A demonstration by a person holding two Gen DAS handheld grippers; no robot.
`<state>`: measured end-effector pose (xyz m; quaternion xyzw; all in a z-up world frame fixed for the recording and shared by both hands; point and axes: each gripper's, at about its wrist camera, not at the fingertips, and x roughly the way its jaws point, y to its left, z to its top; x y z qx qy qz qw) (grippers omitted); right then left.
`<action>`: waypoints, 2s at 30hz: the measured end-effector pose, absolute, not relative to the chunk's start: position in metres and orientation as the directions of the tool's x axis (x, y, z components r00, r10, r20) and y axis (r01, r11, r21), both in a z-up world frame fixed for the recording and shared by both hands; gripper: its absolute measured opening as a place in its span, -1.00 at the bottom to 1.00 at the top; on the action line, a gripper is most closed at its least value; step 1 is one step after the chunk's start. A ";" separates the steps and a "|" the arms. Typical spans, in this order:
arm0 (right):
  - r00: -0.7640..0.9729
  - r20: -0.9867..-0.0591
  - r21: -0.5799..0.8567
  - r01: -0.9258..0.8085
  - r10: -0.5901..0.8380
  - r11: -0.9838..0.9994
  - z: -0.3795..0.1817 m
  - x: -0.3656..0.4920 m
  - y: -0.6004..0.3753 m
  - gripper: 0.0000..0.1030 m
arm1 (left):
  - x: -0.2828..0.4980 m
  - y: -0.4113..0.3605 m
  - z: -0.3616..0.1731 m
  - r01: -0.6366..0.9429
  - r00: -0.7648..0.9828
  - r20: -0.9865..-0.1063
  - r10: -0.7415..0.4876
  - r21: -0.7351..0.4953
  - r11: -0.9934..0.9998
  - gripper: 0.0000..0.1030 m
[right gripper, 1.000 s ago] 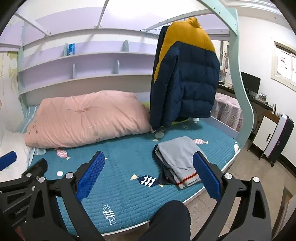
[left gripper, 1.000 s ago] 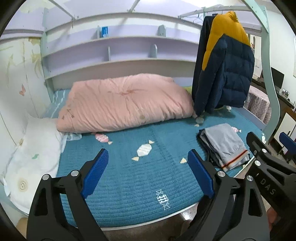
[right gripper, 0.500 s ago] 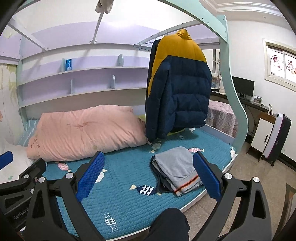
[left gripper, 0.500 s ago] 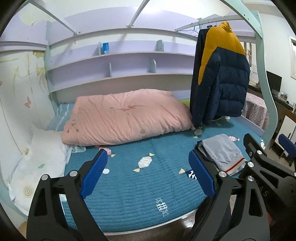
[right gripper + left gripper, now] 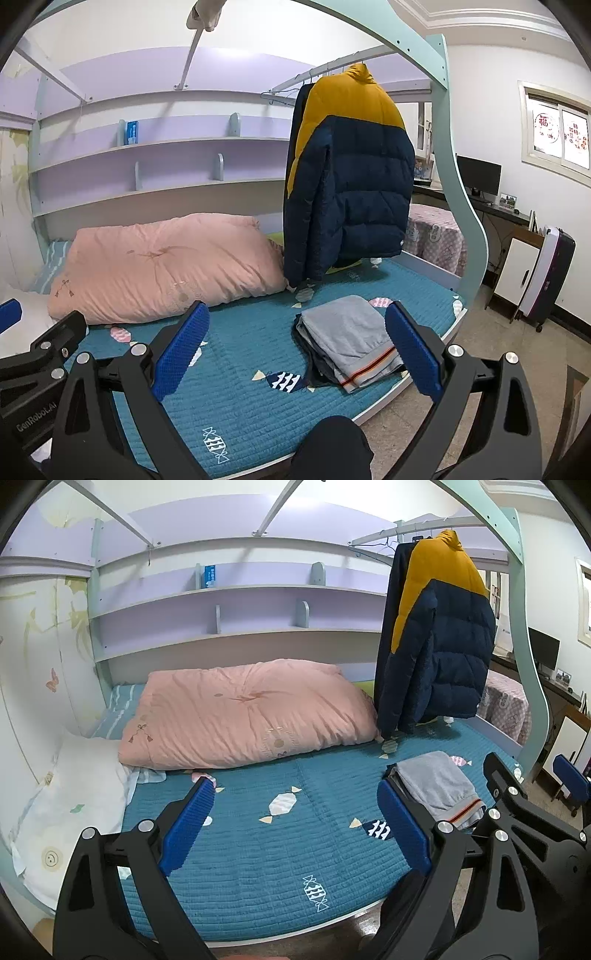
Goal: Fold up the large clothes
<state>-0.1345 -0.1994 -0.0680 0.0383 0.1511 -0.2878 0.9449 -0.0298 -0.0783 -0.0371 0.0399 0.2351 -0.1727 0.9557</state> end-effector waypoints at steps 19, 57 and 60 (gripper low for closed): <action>0.781 -0.336 -0.028 0.550 -0.526 0.835 -0.071 -0.126 -0.202 0.80 | -0.026 -0.081 -0.038 0.338 0.823 -0.480 -0.305 -0.018 0.941 0.77; 0.771 -0.381 -0.013 0.547 -0.510 0.837 -0.084 -0.124 -0.209 0.80 | -0.026 -0.087 -0.053 0.322 0.811 -0.512 -0.284 -0.014 0.946 0.77; 0.770 -0.385 -0.014 0.546 -0.509 0.838 -0.084 -0.125 -0.208 0.80 | -0.025 -0.088 -0.053 0.321 0.809 -0.516 -0.283 -0.018 0.947 0.77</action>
